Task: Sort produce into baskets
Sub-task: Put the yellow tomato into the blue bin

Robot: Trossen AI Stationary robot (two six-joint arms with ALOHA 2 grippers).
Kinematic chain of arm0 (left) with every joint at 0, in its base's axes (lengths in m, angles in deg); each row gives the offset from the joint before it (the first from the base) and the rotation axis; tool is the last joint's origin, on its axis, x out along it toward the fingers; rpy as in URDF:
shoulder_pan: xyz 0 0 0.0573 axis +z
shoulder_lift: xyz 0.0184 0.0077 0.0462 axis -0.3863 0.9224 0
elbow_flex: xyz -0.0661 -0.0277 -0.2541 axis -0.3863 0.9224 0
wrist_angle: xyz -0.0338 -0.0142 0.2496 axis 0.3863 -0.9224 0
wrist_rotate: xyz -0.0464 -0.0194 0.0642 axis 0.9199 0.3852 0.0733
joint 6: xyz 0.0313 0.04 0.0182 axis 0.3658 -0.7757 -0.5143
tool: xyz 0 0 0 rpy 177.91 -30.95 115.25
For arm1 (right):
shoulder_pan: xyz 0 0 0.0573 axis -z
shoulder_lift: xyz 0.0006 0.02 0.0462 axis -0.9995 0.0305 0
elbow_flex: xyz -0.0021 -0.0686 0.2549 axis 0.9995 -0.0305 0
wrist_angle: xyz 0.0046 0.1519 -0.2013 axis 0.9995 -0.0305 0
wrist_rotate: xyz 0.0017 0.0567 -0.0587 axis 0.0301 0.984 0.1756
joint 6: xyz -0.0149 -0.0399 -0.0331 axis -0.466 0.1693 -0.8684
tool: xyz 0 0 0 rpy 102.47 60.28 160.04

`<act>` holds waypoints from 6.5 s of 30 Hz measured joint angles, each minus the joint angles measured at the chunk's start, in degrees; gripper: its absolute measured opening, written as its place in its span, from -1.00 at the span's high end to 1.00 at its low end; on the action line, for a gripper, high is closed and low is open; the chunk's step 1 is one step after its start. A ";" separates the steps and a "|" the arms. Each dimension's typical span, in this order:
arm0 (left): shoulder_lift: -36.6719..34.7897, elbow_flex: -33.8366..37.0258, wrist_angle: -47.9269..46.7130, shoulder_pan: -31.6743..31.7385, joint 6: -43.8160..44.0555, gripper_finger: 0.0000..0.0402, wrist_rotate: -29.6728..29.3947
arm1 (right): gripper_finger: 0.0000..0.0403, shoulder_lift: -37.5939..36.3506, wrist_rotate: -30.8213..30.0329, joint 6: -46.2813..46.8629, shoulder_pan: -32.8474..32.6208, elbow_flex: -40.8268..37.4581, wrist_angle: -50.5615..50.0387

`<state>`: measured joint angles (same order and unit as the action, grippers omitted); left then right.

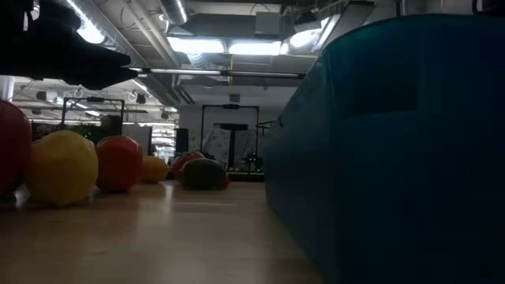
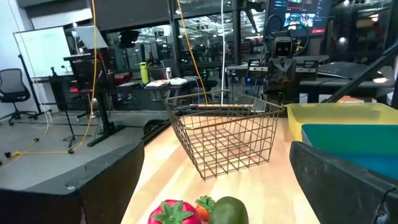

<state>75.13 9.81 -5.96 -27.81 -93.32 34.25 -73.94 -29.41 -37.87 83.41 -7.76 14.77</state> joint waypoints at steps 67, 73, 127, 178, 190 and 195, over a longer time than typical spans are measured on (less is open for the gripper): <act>23.35 -7.97 12.02 -0.02 21.80 -0.99 -5.57 | -0.03 -0.01 -12.05 21.27 -0.01 -0.01 1.97; 34.42 -15.63 10.33 -0.02 20.77 -0.99 -5.03 | -0.26 -0.01 -12.07 21.32 -0.02 -0.01 1.96; 77.28 -40.81 -39.97 -0.02 35.26 -0.99 18.87 | -0.33 0.01 -11.37 20.90 0.00 0.01 1.55; 94.81 -45.66 27.28 -8.86 43.78 -0.76 18.39 | -0.33 0.00 -11.55 20.88 -0.02 -0.01 1.53; 100.38 -45.70 30.08 -10.47 43.45 -0.76 18.25 | -0.33 -0.01 -11.51 20.87 -0.02 0.01 1.54; 100.43 -45.70 30.07 -10.45 40.07 -0.78 18.25 | -0.33 0.00 -11.31 20.88 -0.01 -0.01 1.54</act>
<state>175.57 -35.90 24.12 -38.26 -53.25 52.50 -73.94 -40.72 -16.99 83.40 -7.76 16.31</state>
